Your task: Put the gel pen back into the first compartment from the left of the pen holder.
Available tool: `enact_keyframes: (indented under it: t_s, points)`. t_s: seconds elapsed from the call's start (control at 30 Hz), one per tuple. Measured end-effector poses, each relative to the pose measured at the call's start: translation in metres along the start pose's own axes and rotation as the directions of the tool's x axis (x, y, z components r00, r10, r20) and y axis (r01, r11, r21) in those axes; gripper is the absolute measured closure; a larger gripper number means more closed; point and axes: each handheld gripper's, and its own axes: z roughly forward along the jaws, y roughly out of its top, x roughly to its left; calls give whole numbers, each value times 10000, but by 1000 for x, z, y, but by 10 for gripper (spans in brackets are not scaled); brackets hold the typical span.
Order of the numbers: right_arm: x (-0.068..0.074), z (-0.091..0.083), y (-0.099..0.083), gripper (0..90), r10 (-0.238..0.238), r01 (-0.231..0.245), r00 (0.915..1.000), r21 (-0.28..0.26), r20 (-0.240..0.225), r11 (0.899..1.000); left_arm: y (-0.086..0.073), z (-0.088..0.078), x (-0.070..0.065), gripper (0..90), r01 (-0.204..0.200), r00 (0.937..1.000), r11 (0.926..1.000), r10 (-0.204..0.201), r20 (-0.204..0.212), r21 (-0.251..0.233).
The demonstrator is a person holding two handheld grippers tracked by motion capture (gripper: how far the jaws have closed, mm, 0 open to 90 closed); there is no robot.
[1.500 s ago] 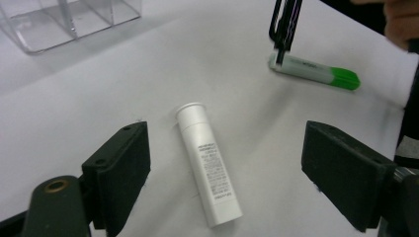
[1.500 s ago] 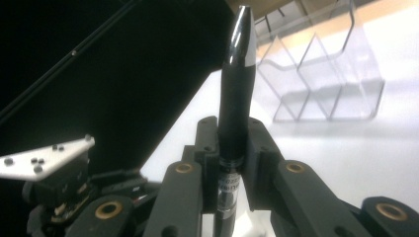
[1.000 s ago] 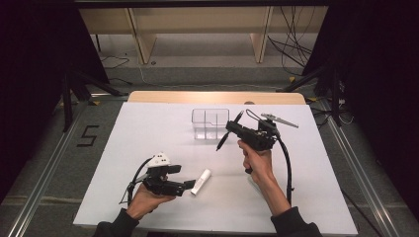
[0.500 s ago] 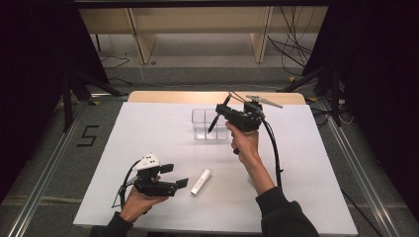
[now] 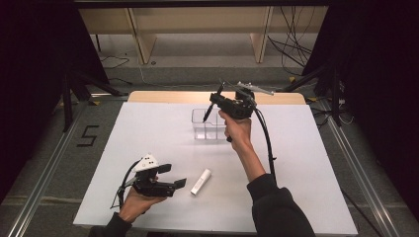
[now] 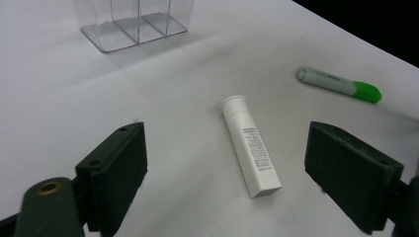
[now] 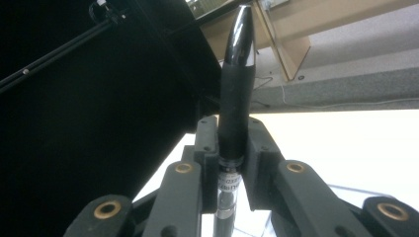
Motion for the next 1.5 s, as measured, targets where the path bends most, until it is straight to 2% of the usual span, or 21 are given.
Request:
enact_keyframes:
  t_s: [0.53,0.7,1.03,1.5]
  points:
    - [7,34,8,791,-418,406,9982,291,439,9988,-2,-1,1,161,-298,9993,9996,298,-218,-30]
    - [7,43,7,791,-490,468,9967,360,644,9983,-3,1,-1,161,-304,9994,9995,305,-144,10]
    - [1,59,0,791,-900,819,9887,707,1196,9941,-4,3,-2,161,-370,9993,9992,371,-83,118]
    - [1,72,-13,789,-1488,1292,9790,1401,1397,9817,-4,4,-3,161,-361,9993,9992,362,-59,184]
